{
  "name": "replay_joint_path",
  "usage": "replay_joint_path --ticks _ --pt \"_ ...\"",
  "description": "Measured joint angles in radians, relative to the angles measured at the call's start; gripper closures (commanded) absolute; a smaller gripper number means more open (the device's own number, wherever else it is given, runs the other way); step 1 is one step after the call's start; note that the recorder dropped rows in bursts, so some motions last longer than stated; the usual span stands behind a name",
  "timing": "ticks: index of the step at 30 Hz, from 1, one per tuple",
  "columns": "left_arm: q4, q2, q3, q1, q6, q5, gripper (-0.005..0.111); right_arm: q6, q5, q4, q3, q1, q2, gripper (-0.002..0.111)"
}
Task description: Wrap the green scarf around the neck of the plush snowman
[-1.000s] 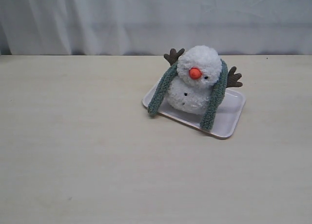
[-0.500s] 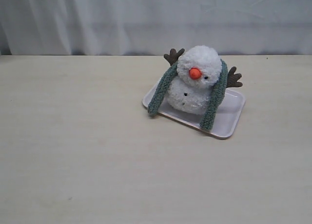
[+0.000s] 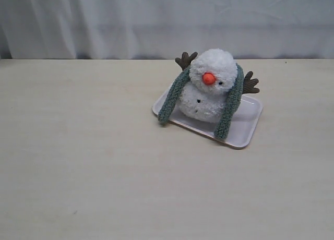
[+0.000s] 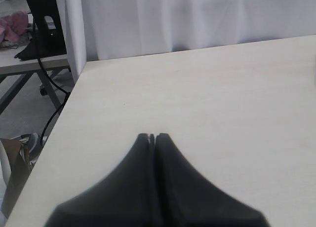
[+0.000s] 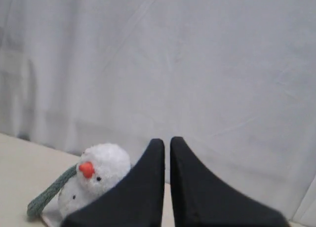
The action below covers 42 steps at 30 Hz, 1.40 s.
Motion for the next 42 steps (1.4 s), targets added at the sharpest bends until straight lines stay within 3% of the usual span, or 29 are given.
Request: replay_joint_path --ticks 10,19,29,42 --pt "0.000 0.000 0.000 0.000 0.000 0.000 0.107 -0.022 -0.104 0.100 0.301 0.000 0.000 0.104" --pt "0.000 0.000 0.000 0.000 0.000 0.000 0.107 0.019 -0.102 0.167 0.309 -0.059 0.000 0.104" --pt "0.000 0.000 0.000 0.000 0.000 0.000 0.107 0.040 -0.027 0.178 0.309 -0.270 0.000 0.104" --pt "0.000 0.000 0.000 -0.010 0.000 0.000 0.107 0.056 0.079 0.182 0.309 -0.302 0.000 0.104"
